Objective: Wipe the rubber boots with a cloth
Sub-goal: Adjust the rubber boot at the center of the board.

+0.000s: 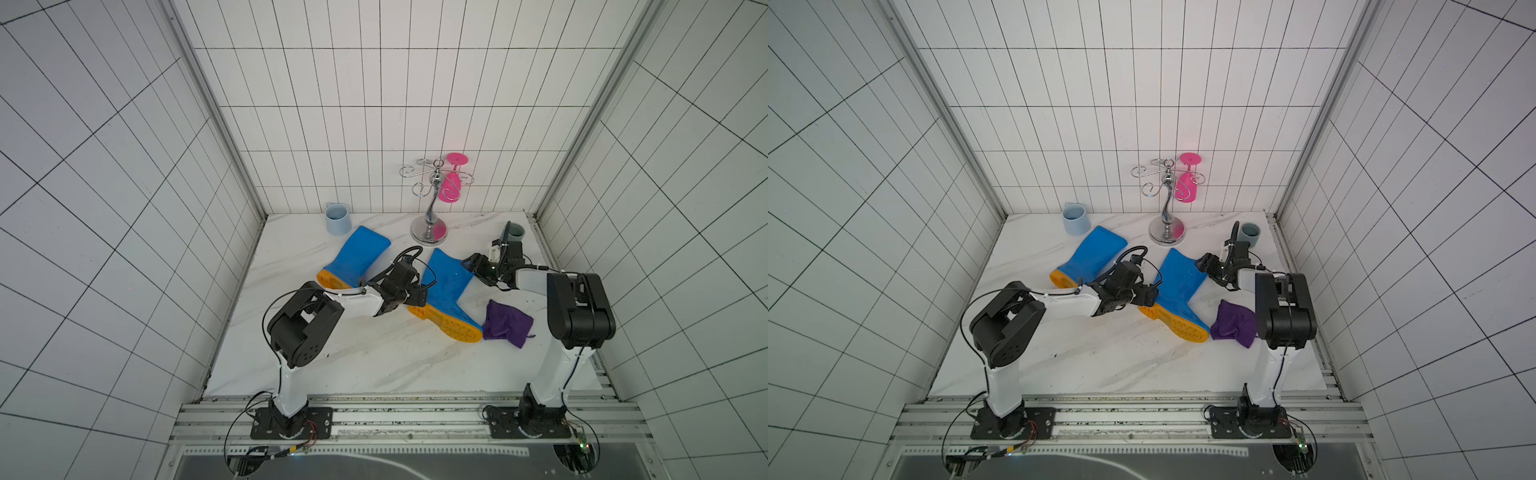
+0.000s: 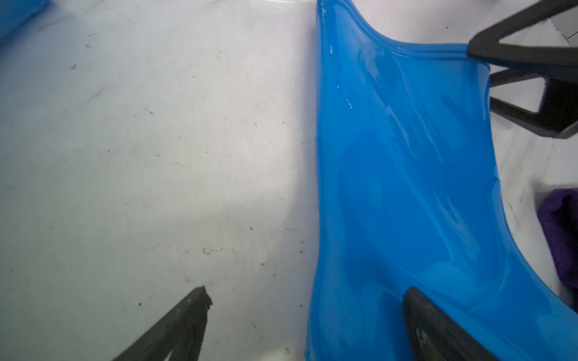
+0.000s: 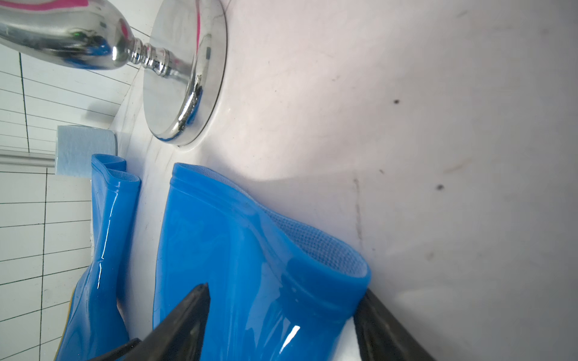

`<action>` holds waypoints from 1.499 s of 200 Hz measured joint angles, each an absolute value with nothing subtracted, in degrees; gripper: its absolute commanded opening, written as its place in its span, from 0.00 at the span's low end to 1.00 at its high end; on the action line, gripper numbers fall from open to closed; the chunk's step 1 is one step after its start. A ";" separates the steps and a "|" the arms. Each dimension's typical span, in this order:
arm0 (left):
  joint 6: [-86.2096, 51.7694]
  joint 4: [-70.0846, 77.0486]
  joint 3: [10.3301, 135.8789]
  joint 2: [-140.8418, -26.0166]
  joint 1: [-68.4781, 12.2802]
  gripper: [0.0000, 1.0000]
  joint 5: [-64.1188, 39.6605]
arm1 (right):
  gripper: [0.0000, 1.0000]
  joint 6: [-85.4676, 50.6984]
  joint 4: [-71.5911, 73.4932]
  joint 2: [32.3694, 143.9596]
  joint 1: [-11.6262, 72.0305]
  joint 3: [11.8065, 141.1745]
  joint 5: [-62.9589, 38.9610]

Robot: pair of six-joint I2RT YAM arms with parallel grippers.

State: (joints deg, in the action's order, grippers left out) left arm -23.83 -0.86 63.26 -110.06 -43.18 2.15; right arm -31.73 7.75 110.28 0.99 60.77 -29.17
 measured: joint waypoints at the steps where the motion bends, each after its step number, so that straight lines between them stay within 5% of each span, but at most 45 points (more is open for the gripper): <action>1: -23.83 -0.71 63.09 -109.97 -43.24 0.96 2.20 | 0.74 -31.73 7.70 110.34 1.04 60.90 -29.23; 170: -30.72 -6.50 46.92 -84.77 -56.62 0.95 -1.02 | 0.74 -17.26 -7.88 120.49 16.40 78.15 -42.76; 219: -30.15 -10.39 47.16 -75.83 -56.58 0.96 0.97 | 0.75 -16.58 -10.94 111.07 14.17 77.49 -39.24; 300: -31.16 -13.39 47.99 -79.57 -58.00 0.98 0.62 | 0.75 -15.75 -14.39 91.74 9.56 61.87 -31.31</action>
State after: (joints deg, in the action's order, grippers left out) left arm -31.16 -13.39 47.99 -79.57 -58.00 0.62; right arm -15.75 -14.39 91.74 9.56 61.87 -31.31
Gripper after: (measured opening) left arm 0.967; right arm 0.751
